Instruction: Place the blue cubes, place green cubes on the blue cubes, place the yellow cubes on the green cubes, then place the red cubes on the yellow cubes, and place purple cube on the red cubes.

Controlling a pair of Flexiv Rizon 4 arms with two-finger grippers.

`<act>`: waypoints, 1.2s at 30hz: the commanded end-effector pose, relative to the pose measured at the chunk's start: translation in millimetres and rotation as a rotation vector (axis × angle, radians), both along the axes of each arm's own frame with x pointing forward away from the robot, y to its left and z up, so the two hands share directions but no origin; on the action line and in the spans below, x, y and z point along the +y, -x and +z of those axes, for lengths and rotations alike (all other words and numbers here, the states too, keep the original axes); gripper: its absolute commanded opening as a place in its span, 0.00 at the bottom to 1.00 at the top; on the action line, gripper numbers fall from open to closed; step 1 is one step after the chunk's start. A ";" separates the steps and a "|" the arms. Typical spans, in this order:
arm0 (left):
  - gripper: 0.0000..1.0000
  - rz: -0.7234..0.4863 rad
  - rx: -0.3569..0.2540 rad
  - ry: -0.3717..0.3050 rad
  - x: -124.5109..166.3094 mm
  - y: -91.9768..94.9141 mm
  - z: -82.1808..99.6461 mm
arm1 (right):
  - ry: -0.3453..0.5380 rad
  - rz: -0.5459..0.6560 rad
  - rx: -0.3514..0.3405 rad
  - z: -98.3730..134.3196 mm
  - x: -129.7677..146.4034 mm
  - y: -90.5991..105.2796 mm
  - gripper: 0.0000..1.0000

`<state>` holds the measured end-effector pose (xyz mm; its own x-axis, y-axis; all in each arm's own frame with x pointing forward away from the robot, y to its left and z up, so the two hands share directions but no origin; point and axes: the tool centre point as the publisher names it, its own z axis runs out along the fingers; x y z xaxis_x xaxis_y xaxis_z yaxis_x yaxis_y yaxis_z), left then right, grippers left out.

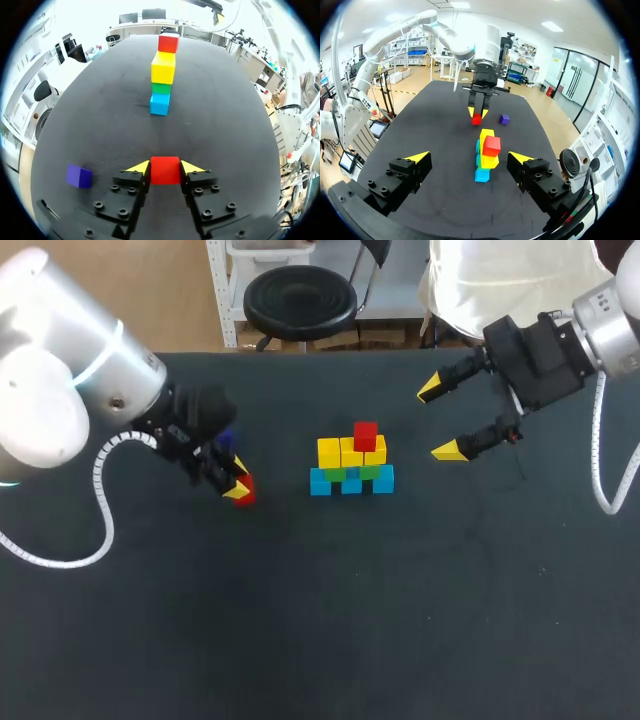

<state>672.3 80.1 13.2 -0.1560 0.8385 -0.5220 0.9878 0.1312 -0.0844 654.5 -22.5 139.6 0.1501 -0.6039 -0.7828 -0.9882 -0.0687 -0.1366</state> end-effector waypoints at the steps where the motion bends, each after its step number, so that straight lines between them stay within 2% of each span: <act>1: 0.81 0.001 0.000 -0.005 -1.4 -0.2 1.3 | -0.002 0.001 0.000 -0.4 -0.1 -0.3 1.00; 2: 1.00 0.004 0.000 -0.008 -1.2 -0.5 2.2 | -0.002 0.001 0.000 -0.4 -0.1 -0.3 1.00; 8: 1.00 0.036 -0.010 -0.011 3.1 -1.0 4.3 | -0.002 0.001 0.000 -0.4 -0.1 -0.3 1.00; 16: 1.00 0.161 -0.013 -0.050 10.7 2.6 2.9 | -0.002 0.001 0.000 -0.4 -0.1 -0.3 1.00; 21: 1.00 0.203 0.005 -0.033 11.3 5.3 1.9 | -0.002 0.001 0.000 -0.4 -0.1 -0.3 1.00; 24: 0.82 0.215 0.009 -0.034 10.9 8.4 1.1 | -0.002 0.001 0.000 -0.4 -0.1 -0.3 1.00; 26: 0.82 0.226 0.020 -0.022 11.3 10.1 0.7 | -0.002 0.001 0.000 -0.4 -0.1 -0.3 1.00; 28: 0.87 0.224 0.022 -0.017 12.0 10.4 0.4 | -0.002 0.001 0.000 -0.4 -0.1 -0.3 1.00; 30: 0.86 0.230 0.023 -0.016 12.6 10.2 0.0 | -0.002 0.001 0.000 -0.4 -0.1 -0.3 1.00; 33: 0.79 0.234 0.024 -0.012 12.6 11.5 -0.4 | -0.002 0.001 0.000 -0.4 -0.1 -0.3 1.00; 36: 0.76 0.237 0.027 -0.009 11.6 13.2 -1.8 | -0.002 0.001 0.000 -0.4 -0.1 -0.3 1.00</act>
<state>661.3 91.3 12.5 -0.3635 0.7844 -0.5026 0.9269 0.3586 -0.1109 654.5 -22.5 139.6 0.1501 -0.6039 -0.7828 -0.9883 -0.0687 -0.1365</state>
